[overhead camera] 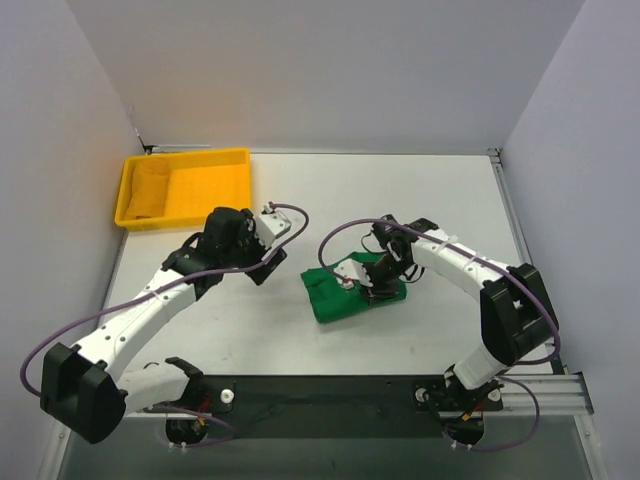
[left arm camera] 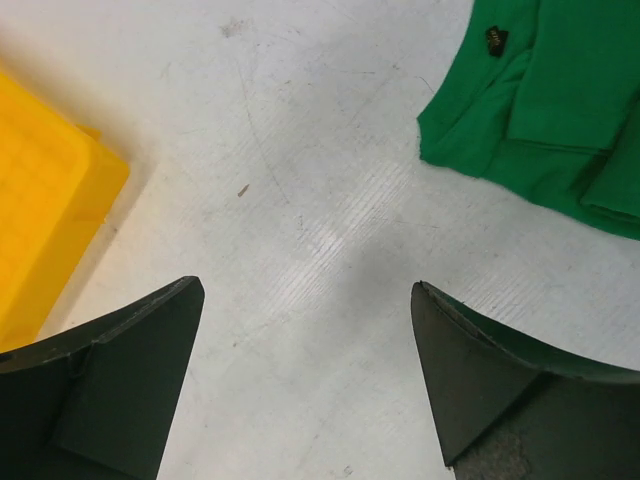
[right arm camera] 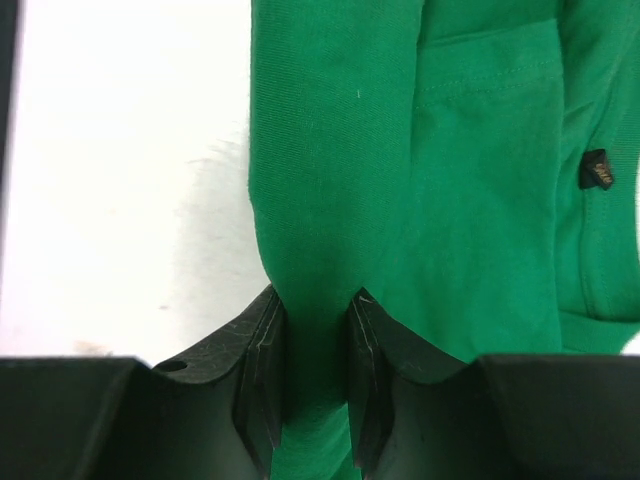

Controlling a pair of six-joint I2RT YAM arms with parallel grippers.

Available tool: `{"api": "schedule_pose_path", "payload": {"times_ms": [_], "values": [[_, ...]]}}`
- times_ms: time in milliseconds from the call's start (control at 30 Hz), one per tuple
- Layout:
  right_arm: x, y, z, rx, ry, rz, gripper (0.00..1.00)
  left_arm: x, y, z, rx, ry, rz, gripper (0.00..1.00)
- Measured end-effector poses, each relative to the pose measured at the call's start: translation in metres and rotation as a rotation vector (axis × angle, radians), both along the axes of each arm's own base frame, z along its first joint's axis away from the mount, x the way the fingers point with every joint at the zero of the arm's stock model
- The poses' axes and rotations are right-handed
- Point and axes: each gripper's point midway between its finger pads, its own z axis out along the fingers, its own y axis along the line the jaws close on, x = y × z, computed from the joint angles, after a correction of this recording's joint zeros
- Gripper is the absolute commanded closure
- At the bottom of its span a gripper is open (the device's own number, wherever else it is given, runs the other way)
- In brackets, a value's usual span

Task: Roll the t-shirts
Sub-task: Roll the T-shirt to the center of the board.

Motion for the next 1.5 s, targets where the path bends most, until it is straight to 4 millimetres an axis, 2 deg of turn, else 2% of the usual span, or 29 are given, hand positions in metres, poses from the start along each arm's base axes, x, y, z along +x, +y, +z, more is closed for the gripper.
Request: {"api": "schedule_pose_path", "payload": {"times_ms": [67, 167, 233, 300, 433, 567, 667, 833, 933, 1033, 1167, 1233, 1333, 1467, 1500], "values": [[-0.007, -0.002, 0.0, -0.025, 0.059, -0.019, 0.86, -0.004, 0.007, 0.003, 0.014, -0.026, 0.002, 0.1], [-0.008, 0.003, -0.002, -0.062, 0.166, -0.051, 0.87, -0.009, 0.003, 0.018, -0.005, -0.078, -0.056, 0.11], [-0.006, 0.007, -0.006, -0.081, 0.231, -0.066, 0.87, -0.018, -0.002, 0.025, -0.025, -0.127, -0.119, 0.11], [-0.004, 0.012, -0.01, -0.093, 0.292, -0.08, 0.87, -0.036, -0.005, 0.026, -0.038, -0.177, -0.193, 0.11], [-0.004, 0.017, -0.014, -0.119, 0.389, -0.103, 0.87, -0.078, -0.024, 0.006, -0.025, -0.229, -0.381, 0.15], [-0.004, 0.016, -0.014, -0.149, 0.502, -0.127, 0.86, -0.109, -0.043, -0.026, 0.042, -0.226, -0.545, 0.16], [0.0, 0.016, -0.015, -0.158, 0.586, -0.141, 0.87, -0.115, -0.046, -0.036, 0.069, -0.212, -0.582, 0.16], [0.013, 0.022, -0.019, -0.175, 0.684, -0.153, 0.86, -0.11, -0.057, -0.039, 0.065, -0.226, -0.602, 0.12], [0.03, 0.03, -0.026, -0.177, 0.717, -0.197, 0.86, -0.111, -0.073, -0.04, 0.057, -0.26, -0.644, 0.13], [0.033, 0.033, -0.03, -0.198, 0.773, -0.248, 0.86, -0.11, -0.091, -0.046, 0.075, -0.311, -0.698, 0.15], [0.037, 0.036, -0.032, -0.24, 0.835, -0.323, 0.87, -0.112, -0.112, -0.061, 0.13, -0.39, -0.763, 0.28], [0.04, 0.038, -0.033, -0.26, 0.861, -0.361, 0.87, -0.115, -0.118, -0.069, 0.155, -0.413, -0.794, 0.3], [0.045, 0.042, -0.036, -0.272, 0.89, -0.416, 0.88, -0.116, -0.13, -0.07, 0.166, -0.472, -0.835, 0.37], [0.048, 0.045, -0.036, -0.284, 0.911, -0.46, 0.88, -0.114, -0.142, -0.065, 0.17, -0.545, -0.853, 0.64], [0.048, 0.045, -0.035, -0.286, 0.912, -0.465, 0.87, -0.113, -0.144, -0.066, 0.171, -0.549, -0.849, 0.74]]}}
